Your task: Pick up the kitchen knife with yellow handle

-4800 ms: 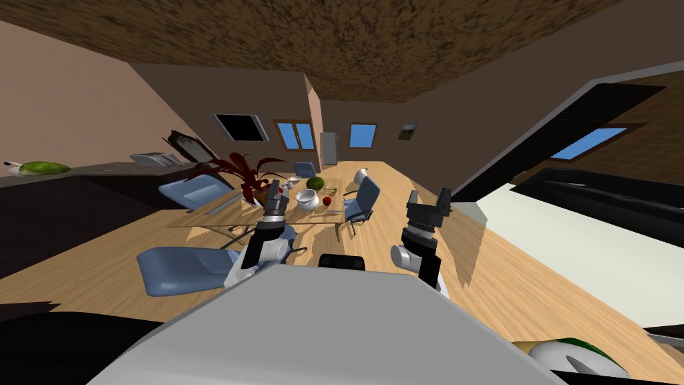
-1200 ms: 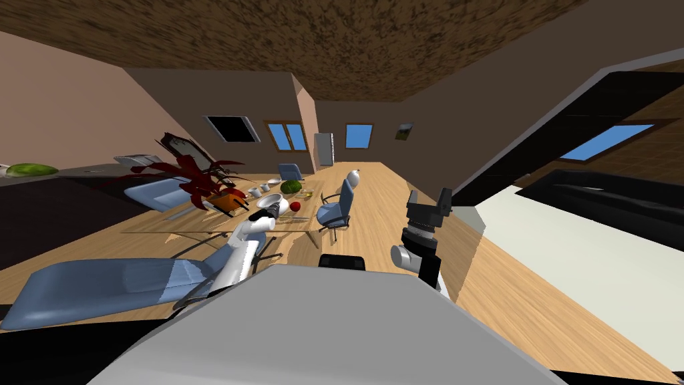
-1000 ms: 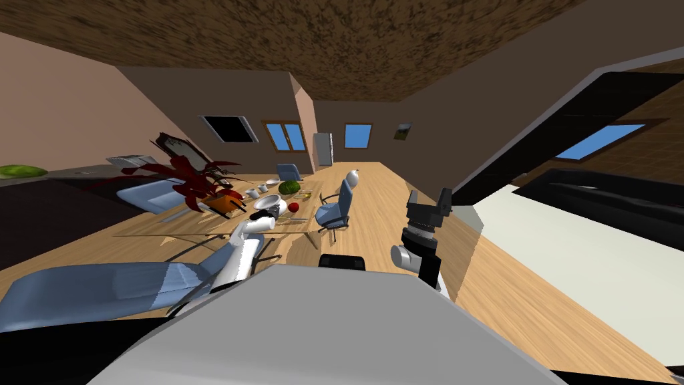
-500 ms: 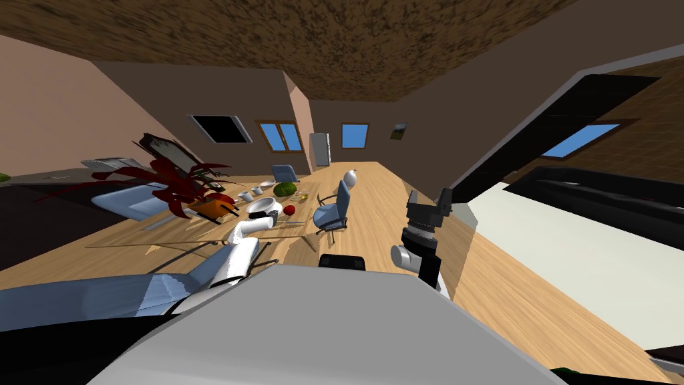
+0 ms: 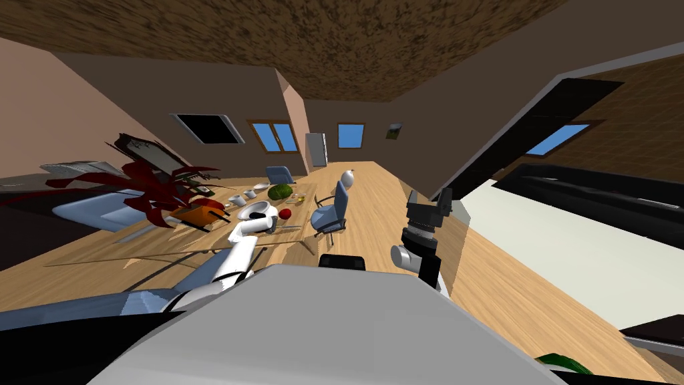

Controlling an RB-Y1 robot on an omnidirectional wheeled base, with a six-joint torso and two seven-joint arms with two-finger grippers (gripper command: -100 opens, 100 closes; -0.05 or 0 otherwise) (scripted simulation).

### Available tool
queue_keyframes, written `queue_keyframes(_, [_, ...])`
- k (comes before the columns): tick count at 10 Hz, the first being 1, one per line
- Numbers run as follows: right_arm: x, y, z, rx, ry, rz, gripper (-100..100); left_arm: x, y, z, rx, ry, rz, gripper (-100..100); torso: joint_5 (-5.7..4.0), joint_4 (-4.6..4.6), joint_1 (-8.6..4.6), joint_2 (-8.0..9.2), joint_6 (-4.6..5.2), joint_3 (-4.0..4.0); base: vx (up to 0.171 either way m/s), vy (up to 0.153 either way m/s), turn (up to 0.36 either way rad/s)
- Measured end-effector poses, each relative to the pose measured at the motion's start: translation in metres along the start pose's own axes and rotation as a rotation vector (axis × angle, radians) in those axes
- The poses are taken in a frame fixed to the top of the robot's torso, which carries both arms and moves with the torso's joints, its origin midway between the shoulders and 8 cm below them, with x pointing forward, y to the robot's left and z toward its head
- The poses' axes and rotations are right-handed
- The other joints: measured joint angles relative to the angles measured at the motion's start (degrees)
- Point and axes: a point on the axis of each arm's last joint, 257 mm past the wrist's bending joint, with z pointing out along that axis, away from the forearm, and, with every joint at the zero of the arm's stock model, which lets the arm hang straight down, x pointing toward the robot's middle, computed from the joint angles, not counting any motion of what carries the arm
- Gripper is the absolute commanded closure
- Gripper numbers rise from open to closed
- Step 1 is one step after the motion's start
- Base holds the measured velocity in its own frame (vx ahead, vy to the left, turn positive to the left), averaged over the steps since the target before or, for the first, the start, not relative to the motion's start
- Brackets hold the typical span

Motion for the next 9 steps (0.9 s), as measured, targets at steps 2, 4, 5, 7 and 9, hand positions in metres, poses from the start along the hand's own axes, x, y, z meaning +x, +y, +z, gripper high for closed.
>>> queue_keyframes(2, [0.0,0.0,0.0,0.0,0.0,0.0,0,0.003,0.019,0.004,-0.072,0.017,-0.006,-100,0.0,0.01,0.01,0.04,-0.01,0.02,0.034,0.028,-0.064])
queue_keyframes(4, [0.0,0.0,0.0,0.0,0.0,0.0,0,0.007,0.037,0.006,-0.143,0.036,-0.011,-100,0.01,0.01,0.05,0.03,0.0,0.02,0.038,0.039,-0.083])
queue_keyframes(5, [0.0,0.0,0.0,0.0,0.0,0.0,0,0.009,0.046,0.008,-0.172,0.044,-0.013,-100,0.01,0.01,0.03,0.04,-0.02,0.02,0.039,0.035,-0.081])
queue_keyframes(7, [0.0,0.0,0.0,0.0,0.0,0.0,0,0.013,0.062,0.01,-0.234,0.063,-0.017,-100,0.01,0.01,0.05,0.07,-0.03,0.04,0.024,0.045,-0.079])
queue_keyframes(9, [0.0,0.0,0.0,0.0,0.0,0.0,0,0.017,0.086,0.01,-0.313,0.09,-0.023,-100,0.03,0.02,0.15,0.06,-0.01,0.03,0.035,0.067,-0.101])
